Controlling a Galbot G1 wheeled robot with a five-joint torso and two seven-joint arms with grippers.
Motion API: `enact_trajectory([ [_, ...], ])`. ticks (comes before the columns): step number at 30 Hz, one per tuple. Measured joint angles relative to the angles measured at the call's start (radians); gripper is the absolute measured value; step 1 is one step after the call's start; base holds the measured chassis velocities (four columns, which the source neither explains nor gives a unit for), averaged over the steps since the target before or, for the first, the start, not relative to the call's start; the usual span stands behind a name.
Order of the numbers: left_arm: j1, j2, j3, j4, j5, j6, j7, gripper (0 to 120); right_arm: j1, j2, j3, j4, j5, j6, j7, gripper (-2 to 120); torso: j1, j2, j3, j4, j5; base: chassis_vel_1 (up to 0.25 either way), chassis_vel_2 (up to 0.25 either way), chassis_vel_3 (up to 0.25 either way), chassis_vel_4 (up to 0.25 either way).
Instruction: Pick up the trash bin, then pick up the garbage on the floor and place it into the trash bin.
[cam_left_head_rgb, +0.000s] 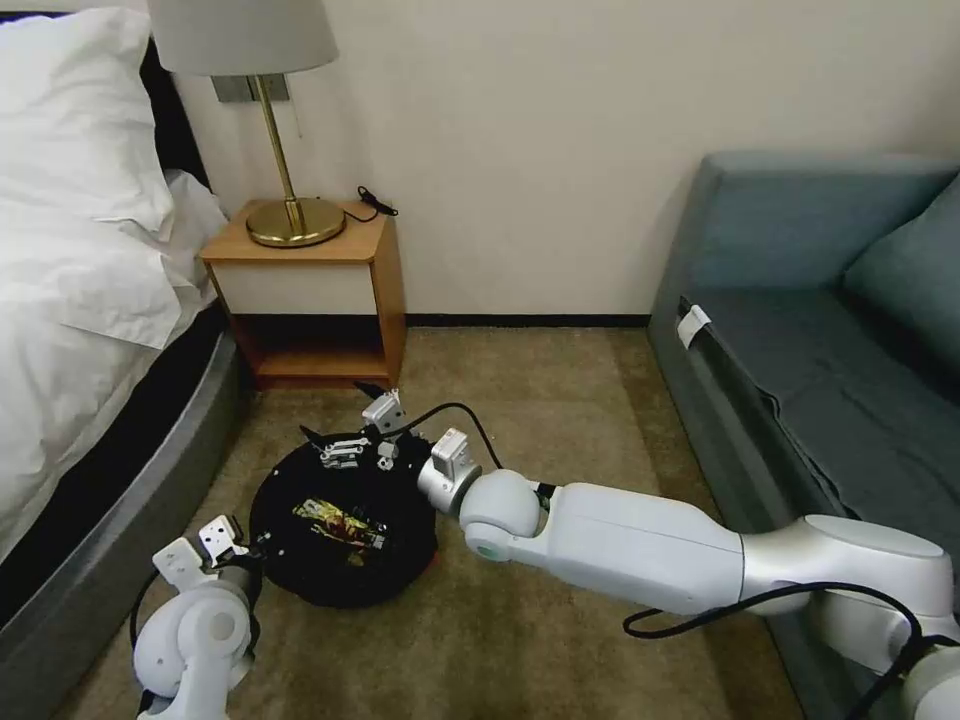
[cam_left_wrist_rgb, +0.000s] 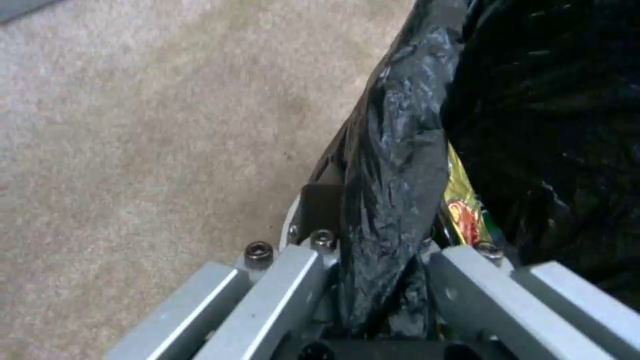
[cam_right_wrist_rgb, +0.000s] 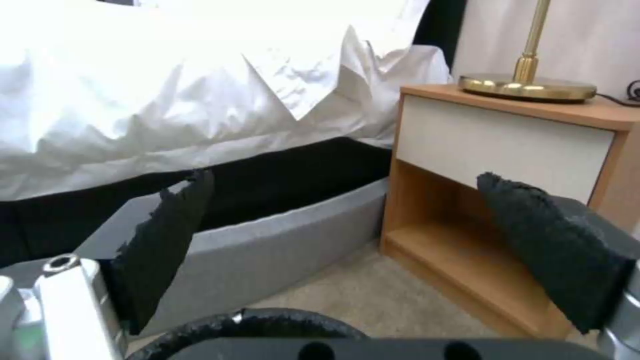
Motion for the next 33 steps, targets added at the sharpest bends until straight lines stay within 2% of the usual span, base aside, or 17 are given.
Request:
enact_trajectory([
  [10, -0.014, 0.002, 0.002, 0.023, -0.001, 0.003, -0.007, 3, -0.021, -0.009, 0.012, -0.002, -0.011, 0.004, 0.000, 100, 0.000, 0.000, 0.000, 0.0000, 0.0000, 0.000, 0.000, 0.000, 0.000],
  [13, -0.015, 0.002, 0.002, 0.016, 0.034, -0.010, 0.020, 18, -0.028, -0.013, 0.020, -0.003, -0.013, 0.005, 0.000, 100, 0.000, 0.000, 0.000, -0.0001, -0.0001, 0.000, 0.000, 0.000, 0.000],
  [15, -0.015, 0.002, 0.002, 0.016, 0.041, -0.013, 0.024, 19, -0.028, -0.014, 0.020, -0.003, -0.013, 0.005, 0.000, 100, 0.000, 0.000, 0.000, -0.0001, -0.0001, 0.000, 0.000, 0.000, 0.000],
  [19, -0.007, 0.006, -0.008, 0.009, 0.167, -0.067, 0.114, 41, -0.036, -0.019, 0.032, -0.004, -0.013, 0.005, 0.000, 100, 0.000, 0.000, 0.000, 0.0000, -0.0001, 0.000, 0.000, 0.000, 0.000],
  [20, -0.007, 0.006, -0.008, 0.009, 0.167, -0.067, 0.114, 41, -0.036, -0.019, 0.032, -0.004, -0.013, 0.005, 0.000, 100, 0.000, 0.000, 0.000, 0.0000, -0.0001, 0.000, 0.000, 0.000, 0.000],
  [22, -0.004, 0.008, -0.013, 0.006, 0.212, -0.085, 0.142, 50, -0.038, -0.021, 0.034, -0.004, -0.013, 0.005, 0.000, 100, 0.000, 0.000, 0.000, 0.0000, -0.0001, 0.000, 0.000, 0.000, 0.000],
  [24, -0.001, 0.009, -0.018, 0.003, 0.252, -0.116, 0.180, 56, -0.040, -0.022, 0.041, -0.004, -0.014, 0.005, 0.002, 100, 0.000, 0.000, 0.000, 0.0001, -0.0001, 0.000, 0.000, 0.000, 0.000],
  [25, 0.003, 0.011, -0.026, 0.003, 0.302, -0.183, 0.251, 64, -0.046, -0.030, 0.058, 0.001, -0.015, 0.006, 0.005, 100, 0.000, 0.000, 0.000, 0.0002, -0.0001, 0.000, 0.000, 0.000, 0.000],
  [26, 0.003, 0.011, -0.026, 0.003, 0.302, -0.183, 0.251, 64, -0.046, -0.030, 0.058, 0.001, -0.015, 0.006, 0.005, 100, 0.000, 0.000, 0.000, 0.0002, -0.0001, 0.000, 0.000, 0.000, 0.000],
  [27, 0.006, 0.014, -0.033, 0.006, 0.340, -0.255, 0.320, 68, -0.054, -0.041, 0.082, 0.011, -0.015, 0.004, 0.012, 100, 0.000, 0.000, 0.000, 0.0002, 0.0000, 0.000, 0.000, 0.000, 0.000],
  [28, 0.008, 0.016, -0.037, 0.008, 0.356, -0.291, 0.358, 71, -0.058, -0.047, 0.097, 0.017, -0.017, 0.001, 0.019, 100, 0.000, 0.000, 0.000, 0.0002, 0.0001, 0.000, 0.000, 0.000, 0.000],
  [29, 0.009, 0.019, -0.043, 0.013, 0.382, -0.360, 0.430, 75, -0.068, -0.064, 0.130, 0.030, -0.023, -0.007, 0.036, 100, 0.000, 0.000, 0.000, 0.0002, 0.0000, 0.000, 0.000, 0.000, 0.000],
  [31, 0.009, 0.020, -0.043, 0.014, 0.385, -0.371, 0.441, 77, -0.069, -0.066, 0.133, 0.031, -0.024, -0.008, 0.038, 100, 0.000, 0.000, 0.000, 0.0002, 0.0000, 0.000, 0.000, 0.000, 0.000],
  [32, 0.009, 0.026, -0.050, 0.021, 0.409, -0.446, 0.512, 86, -0.088, -0.095, 0.187, 0.057, -0.047, -0.039, 0.092, 100, 0.000, 0.000, 0.000, -0.0002, 0.0000, 0.000, 0.000, 0.000, 0.000],
  [33, 0.008, 0.028, -0.051, 0.022, 0.416, -0.465, 0.531, 88, -0.095, -0.103, 0.204, 0.066, -0.056, -0.051, 0.110, 100, 0.000, 0.000, 0.000, -0.0005, 0.0000, 0.000, 0.000, 0.000, 0.000],
])
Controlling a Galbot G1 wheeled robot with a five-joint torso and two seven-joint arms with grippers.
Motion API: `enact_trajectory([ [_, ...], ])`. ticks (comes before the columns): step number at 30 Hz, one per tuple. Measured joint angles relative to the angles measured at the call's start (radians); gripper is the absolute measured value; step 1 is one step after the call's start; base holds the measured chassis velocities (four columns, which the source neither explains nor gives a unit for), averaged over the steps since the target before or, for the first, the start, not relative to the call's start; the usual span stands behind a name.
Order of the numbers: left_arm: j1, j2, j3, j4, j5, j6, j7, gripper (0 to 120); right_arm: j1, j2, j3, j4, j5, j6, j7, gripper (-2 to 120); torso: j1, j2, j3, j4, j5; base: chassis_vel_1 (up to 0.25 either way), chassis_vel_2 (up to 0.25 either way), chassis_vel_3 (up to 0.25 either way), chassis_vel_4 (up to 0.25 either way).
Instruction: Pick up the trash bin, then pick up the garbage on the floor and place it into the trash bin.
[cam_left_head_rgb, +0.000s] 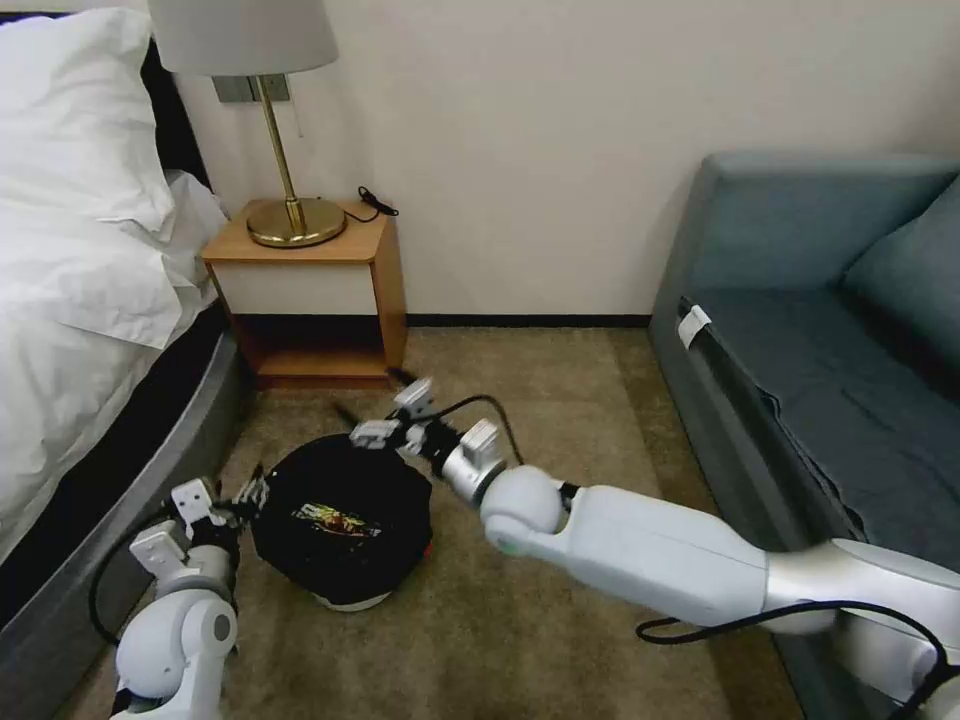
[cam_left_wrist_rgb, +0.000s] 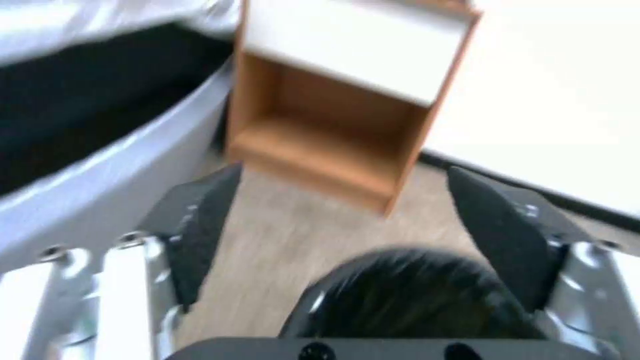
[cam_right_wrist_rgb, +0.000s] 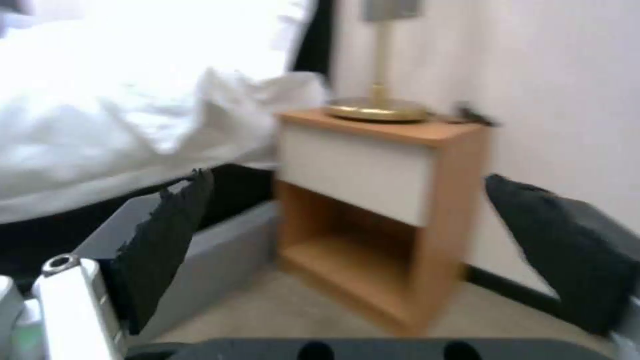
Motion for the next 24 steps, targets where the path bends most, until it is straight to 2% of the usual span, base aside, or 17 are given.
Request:
enact_trajectory([
  [1, 0.000, 0.003, -0.001, -0.001, 0.011, -0.027, 0.035, 95, -0.022, -0.018, 0.041, 0.025, -0.023, -0.022, 0.032, 100, 0.000, 0.000, 0.000, 0.0009, 0.0001, 0.000, 0.000, 0.000, 0.000],
  [2, 0.002, 0.006, -0.003, -0.004, 0.023, -0.051, 0.062, 98, -0.056, -0.047, 0.109, 0.058, -0.051, -0.048, 0.068, 100, 0.000, 0.000, 0.000, 0.0007, 0.0001, 0.000, 0.000, 0.000, 0.000],
  [4, 0.004, 0.009, -0.004, -0.010, 0.031, -0.065, 0.079, 98, -0.084, -0.069, 0.160, 0.084, -0.075, -0.065, 0.092, 100, 0.000, 0.000, 0.000, 0.0004, -0.0002, 0.000, 0.000, 0.000, 0.000],
  [6, 0.011, 0.016, 0.000, -0.022, 0.057, -0.094, 0.115, 100, -0.172, -0.134, 0.300, 0.155, -0.161, -0.086, 0.139, 100, 0.000, 0.000, 0.000, 0.0002, 0.0001, 0.000, 0.000, 0.000, 0.000],
  [7, 0.011, 0.016, 0.000, -0.022, 0.057, -0.094, 0.115, 100, -0.172, -0.134, 0.300, 0.155, -0.161, -0.086, 0.139, 100, 0.000, 0.000, 0.000, 0.0002, 0.0001, 0.000, 0.000, 0.000, 0.000],
  [10, 0.029, 0.020, 0.001, -0.043, 0.090, -0.120, 0.137, 100, -0.306, -0.200, 0.495, 0.249, -0.241, -0.151, 0.188, 100, 0.000, 0.000, 0.000, 0.0001, 0.0001, 0.000, 0.000, 0.000, 0.000],
  [13, 0.050, 0.019, -0.001, -0.063, 0.100, -0.135, 0.142, 100, -0.400, -0.215, 0.607, 0.309, -0.266, -0.197, 0.217, 100, 0.000, 0.000, 0.000, 0.0004, 0.0002, 0.000, 0.000, 0.000, 0.000],
  [16, 0.073, 0.017, 0.009, -0.088, 0.106, -0.148, 0.147, 100, -0.625, -0.199, 0.822, 0.426, -0.339, -0.243, 0.237, 100, 0.000, 0.000, 0.000, 0.0006, 0.0003, 0.000, 0.000, 0.000, 0.000],
  [17, 0.073, 0.017, 0.009, -0.088, 0.106, -0.148, 0.147, 100, -0.625, -0.199, 0.822, 0.426, -0.339, -0.243, 0.237, 100, 0.000, 0.000, 0.000, 0.0006, 0.0003, 0.000, 0.000, 0.000, 0.000],
  [21, 0.086, 0.017, 0.030, -0.107, 0.124, -0.156, 0.152, 100, -0.914, -0.117, 1.043, 0.557, -0.498, -0.283, 0.241, 100, 0.000, 0.000, 0.000, 0.0002, 0.0003, 0.000, 0.000, 0.000, 0.000],
  [22, 0.086, 0.017, 0.030, -0.107, 0.124, -0.156, 0.152, 100, -0.914, -0.117, 1.043, 0.557, -0.498, -0.283, 0.241, 100, 0.000, 0.000, 0.000, 0.0002, 0.0003, 0.000, 0.000, 0.000, 0.000],
  [24, 0.091, 0.019, 0.037, -0.116, 0.126, -0.157, 0.159, 100, -1.026, -0.061, 1.109, 0.601, -0.577, -0.284, 0.238, 100, 0.000, 0.000, 0.000, 0.0001, -0.0001, 0.000, 0.000, 0.000, 0.000],
])
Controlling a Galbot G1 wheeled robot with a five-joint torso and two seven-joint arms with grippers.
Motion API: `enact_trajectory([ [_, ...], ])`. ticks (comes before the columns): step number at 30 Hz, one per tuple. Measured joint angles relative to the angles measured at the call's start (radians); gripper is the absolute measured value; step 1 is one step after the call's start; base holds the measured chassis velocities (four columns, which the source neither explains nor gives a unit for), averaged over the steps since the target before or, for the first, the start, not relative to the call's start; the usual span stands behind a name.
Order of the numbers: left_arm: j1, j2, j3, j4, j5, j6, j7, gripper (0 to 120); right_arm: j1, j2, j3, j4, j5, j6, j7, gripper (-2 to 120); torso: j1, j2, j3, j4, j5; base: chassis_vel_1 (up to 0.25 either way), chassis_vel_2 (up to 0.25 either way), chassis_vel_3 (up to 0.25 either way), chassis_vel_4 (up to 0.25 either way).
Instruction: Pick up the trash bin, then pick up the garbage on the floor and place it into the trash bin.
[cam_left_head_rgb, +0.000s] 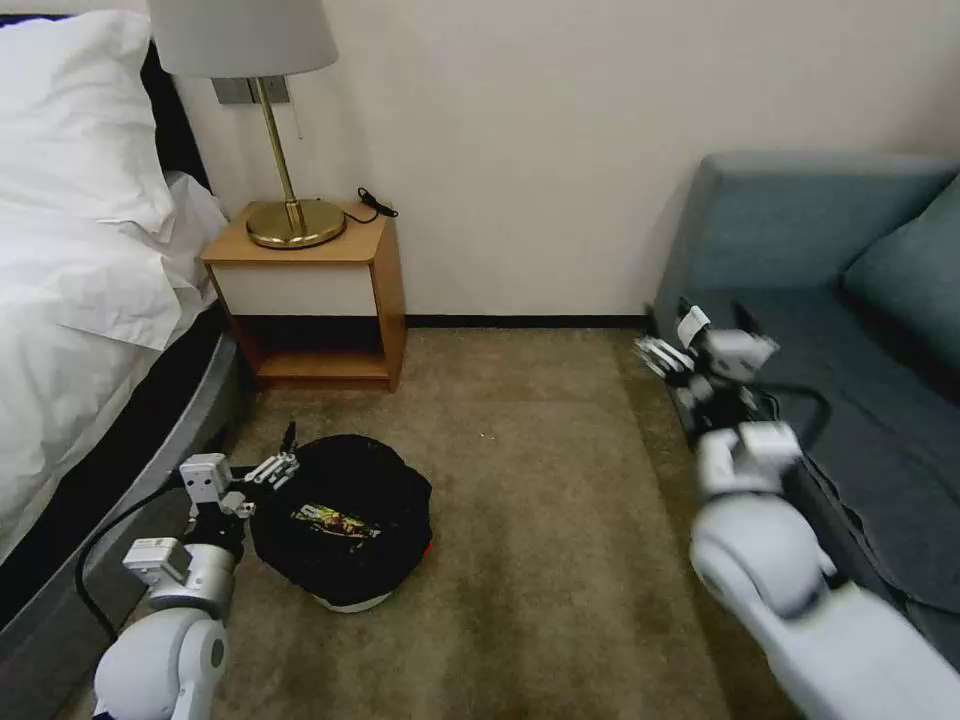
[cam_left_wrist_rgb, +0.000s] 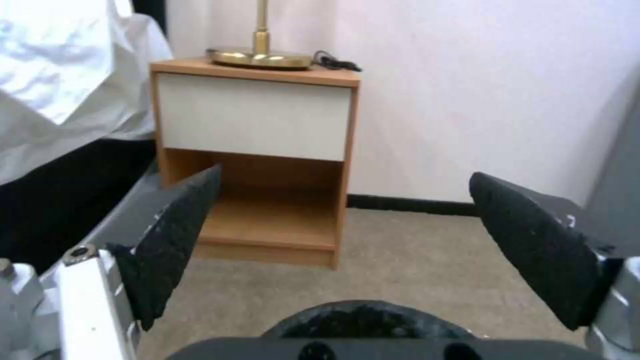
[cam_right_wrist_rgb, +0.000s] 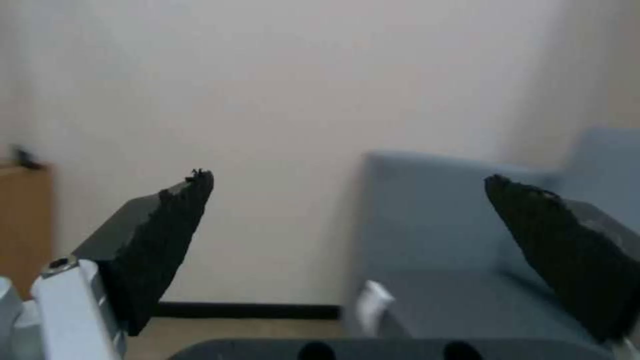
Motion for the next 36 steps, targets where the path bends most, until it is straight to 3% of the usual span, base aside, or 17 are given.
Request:
enact_trajectory([
  [2, 0.004, 0.003, 0.003, -0.006, 0.001, 0.000, 0.003, 100, -0.053, 0.045, 0.025, 0.022, -0.036, -0.003, -0.003, 100, 0.000, 0.000, 0.000, 0.0000, -0.0001, 0.000, 0.000, 0.000, 0.000],
  [5, 0.018, 0.007, 0.011, -0.024, 0.004, 0.002, 0.011, 100, -0.138, 0.181, 0.042, 0.060, -0.118, -0.005, -0.006, 100, 0.000, 0.000, 0.000, 0.0003, 0.0000, 0.000, 0.000, 0.000, 0.000],
  [6, 0.018, 0.007, 0.011, -0.024, 0.004, 0.002, 0.011, 100, -0.138, 0.181, 0.042, 0.060, -0.118, -0.005, -0.006, 100, 0.000, 0.000, 0.000, 0.0003, 0.0000, 0.000, 0.000, 0.000, 0.000],
  [8, 0.031, 0.005, 0.019, -0.035, 0.007, 0.003, 0.012, 100, -0.182, 0.266, 0.015, 0.069, -0.178, 0.000, -0.015, 100, 0.000, 0.000, 0.000, 0.0003, -0.0001, 0.000, 0.000, 0.000, 0.000],
  [11, 0.045, -0.001, 0.028, -0.040, 0.020, 0.004, 0.004, 100, -0.217, 0.335, -0.052, 0.064, -0.218, 0.025, -0.040, 100, 0.000, 0.000, 0.000, 0.0004, -0.0003, 0.000, 0.000, 0.000, 0.000],
  [21, 0.066, -0.014, 0.034, -0.056, 0.029, 0.013, -0.018, 100, -0.230, 0.385, -0.120, 0.023, -0.229, 0.098, -0.094, 100, 0.000, 0.000, 0.000, 0.0005, -0.0001, 0.000, 0.000, 0.000, 0.000],
  [36, 0.083, -0.026, 0.042, -0.063, 0.042, -0.001, -0.012, 100, -0.248, 0.387, -0.146, -0.005, -0.249, 0.138, -0.115, 100, 0.000, 0.000, 0.000, 0.0004, 0.0000, 0.000, 0.000, 0.000, 0.000],
])
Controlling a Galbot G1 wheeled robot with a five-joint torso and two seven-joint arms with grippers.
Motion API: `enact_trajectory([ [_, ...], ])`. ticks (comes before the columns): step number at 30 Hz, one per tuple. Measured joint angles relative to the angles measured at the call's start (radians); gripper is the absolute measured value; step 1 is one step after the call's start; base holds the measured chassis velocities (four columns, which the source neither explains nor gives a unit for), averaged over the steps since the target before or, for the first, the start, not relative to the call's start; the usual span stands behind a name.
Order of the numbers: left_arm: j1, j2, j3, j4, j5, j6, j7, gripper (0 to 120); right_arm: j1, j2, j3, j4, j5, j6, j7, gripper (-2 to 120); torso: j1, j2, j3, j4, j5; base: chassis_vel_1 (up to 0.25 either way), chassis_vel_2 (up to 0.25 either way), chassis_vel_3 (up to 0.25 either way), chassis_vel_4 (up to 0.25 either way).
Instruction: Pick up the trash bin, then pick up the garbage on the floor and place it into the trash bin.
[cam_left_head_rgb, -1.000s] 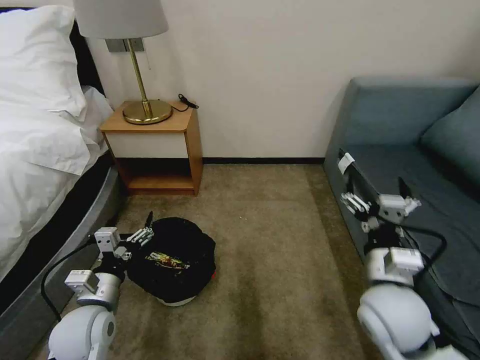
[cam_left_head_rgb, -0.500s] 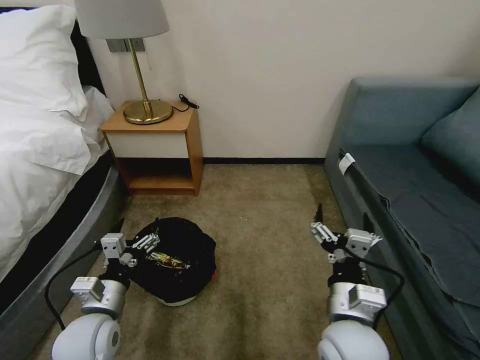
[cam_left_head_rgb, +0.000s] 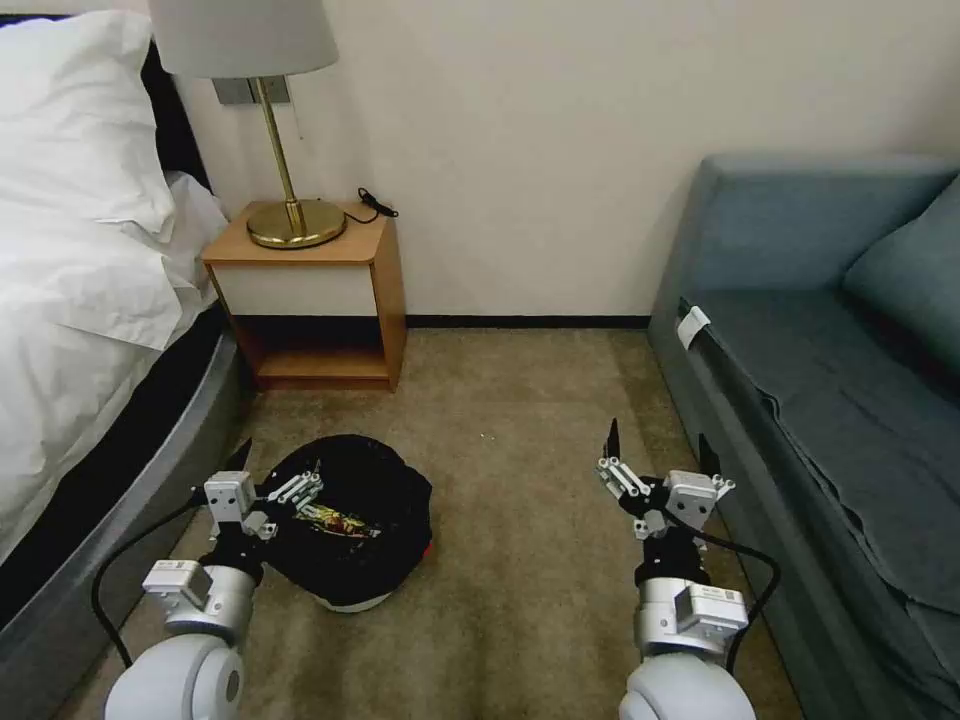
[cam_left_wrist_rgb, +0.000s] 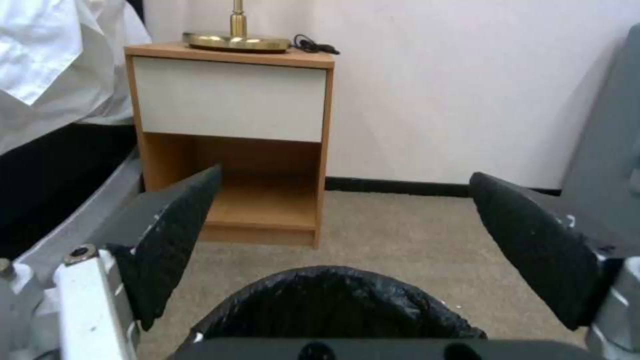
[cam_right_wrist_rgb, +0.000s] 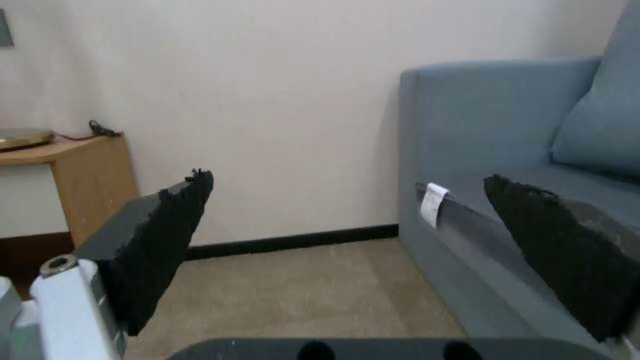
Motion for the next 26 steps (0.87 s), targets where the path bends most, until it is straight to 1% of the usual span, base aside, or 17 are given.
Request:
enact_trajectory([
  [26, 0.000, 0.000, 0.000, 0.002, 0.000, -0.002, 0.001, 100, 0.002, -0.002, 0.000, -0.001, 0.001, -0.002, 0.002, 100, 0.000, 0.000, 0.000, 0.0000, 0.0000, 0.000, 0.000, 0.000, 0.000],
])
